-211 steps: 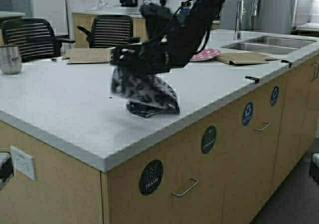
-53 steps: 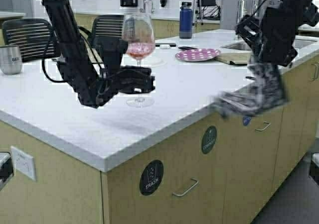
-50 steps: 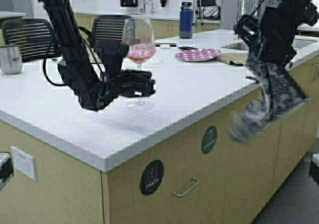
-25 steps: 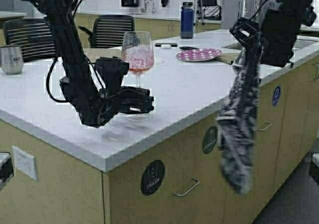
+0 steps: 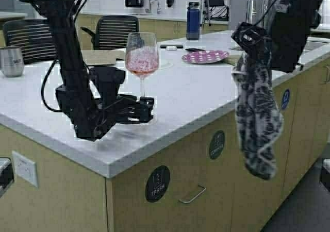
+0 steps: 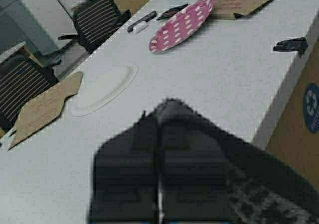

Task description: Get the cloth and wipe up the spill under the wine glass

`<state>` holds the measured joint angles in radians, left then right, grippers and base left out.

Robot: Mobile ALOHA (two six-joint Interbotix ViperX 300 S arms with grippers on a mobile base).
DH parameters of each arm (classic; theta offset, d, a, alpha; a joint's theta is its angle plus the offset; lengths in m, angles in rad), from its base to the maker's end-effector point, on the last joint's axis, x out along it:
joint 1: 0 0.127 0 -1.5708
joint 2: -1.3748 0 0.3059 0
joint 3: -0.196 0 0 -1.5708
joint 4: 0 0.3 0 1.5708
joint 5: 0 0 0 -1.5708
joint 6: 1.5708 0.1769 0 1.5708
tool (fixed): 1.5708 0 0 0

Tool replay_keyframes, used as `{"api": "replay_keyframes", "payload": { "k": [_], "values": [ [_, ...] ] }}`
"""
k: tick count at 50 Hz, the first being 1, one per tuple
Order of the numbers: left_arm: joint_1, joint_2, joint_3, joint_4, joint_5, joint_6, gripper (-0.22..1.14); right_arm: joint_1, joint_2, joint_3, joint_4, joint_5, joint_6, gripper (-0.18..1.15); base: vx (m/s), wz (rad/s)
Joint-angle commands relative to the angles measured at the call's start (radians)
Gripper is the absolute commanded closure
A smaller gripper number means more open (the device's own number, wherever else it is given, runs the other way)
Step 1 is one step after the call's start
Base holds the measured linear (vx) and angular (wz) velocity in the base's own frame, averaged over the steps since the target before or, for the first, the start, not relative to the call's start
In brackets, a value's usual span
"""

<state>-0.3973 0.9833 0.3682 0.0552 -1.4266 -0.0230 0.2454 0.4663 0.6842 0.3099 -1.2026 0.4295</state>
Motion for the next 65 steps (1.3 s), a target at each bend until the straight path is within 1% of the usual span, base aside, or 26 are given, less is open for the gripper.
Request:
{"api": "replay_keyframes", "payload": {
  "k": [1,6,14,21,26,35,41,48,53,57,65],
  "values": [
    [-0.002,-0.098,0.124,-0.005,-0.095,-0.002,0.02,0.002,-0.044,0.037,-0.025,-0.017,0.000,0.92,0.00,0.00],
    [-0.002,-0.155,0.249,-0.008,-0.147,-0.002,0.02,0.014,-0.064,0.095,-0.091,-0.017,-0.005,0.92,0.00,0.00],
    [-0.003,-0.250,0.449,-0.002,-0.184,-0.005,0.02,0.051,-0.097,0.179,-0.265,-0.017,-0.021,0.92,0.00,0.00],
    [-0.005,-0.344,0.603,0.000,-0.186,-0.003,0.02,0.075,-0.132,0.216,-0.347,0.008,-0.054,0.92,0.00,0.00],
    [-0.005,-0.419,0.698,0.000,-0.176,-0.006,0.02,0.078,-0.173,0.239,-0.391,0.091,-0.075,0.92,0.00,0.00],
    [-0.005,-0.560,0.819,-0.003,-0.123,-0.006,0.02,0.080,-0.288,0.250,-0.454,0.337,-0.149,0.92,0.00,0.00],
    [-0.005,-0.657,0.856,-0.003,-0.066,-0.008,0.02,0.078,-0.388,0.244,-0.474,0.500,-0.184,0.92,0.00,0.00],
    [-0.005,-0.796,0.854,0.000,0.048,-0.012,0.02,0.080,-0.500,0.232,-0.477,0.621,-0.198,0.92,0.00,0.00],
    [-0.005,-0.917,0.834,0.000,0.172,-0.011,0.02,0.078,-0.572,0.213,-0.483,0.695,-0.199,0.92,0.00,0.00],
    [-0.005,-1.028,0.801,0.000,0.307,-0.011,0.02,0.080,-0.618,0.190,-0.495,0.747,-0.199,0.92,0.00,0.00],
    [-0.005,-1.213,0.709,0.000,0.565,-0.012,0.02,0.080,-0.686,0.140,-0.522,0.830,-0.199,0.92,0.00,0.00]
  ]
}}
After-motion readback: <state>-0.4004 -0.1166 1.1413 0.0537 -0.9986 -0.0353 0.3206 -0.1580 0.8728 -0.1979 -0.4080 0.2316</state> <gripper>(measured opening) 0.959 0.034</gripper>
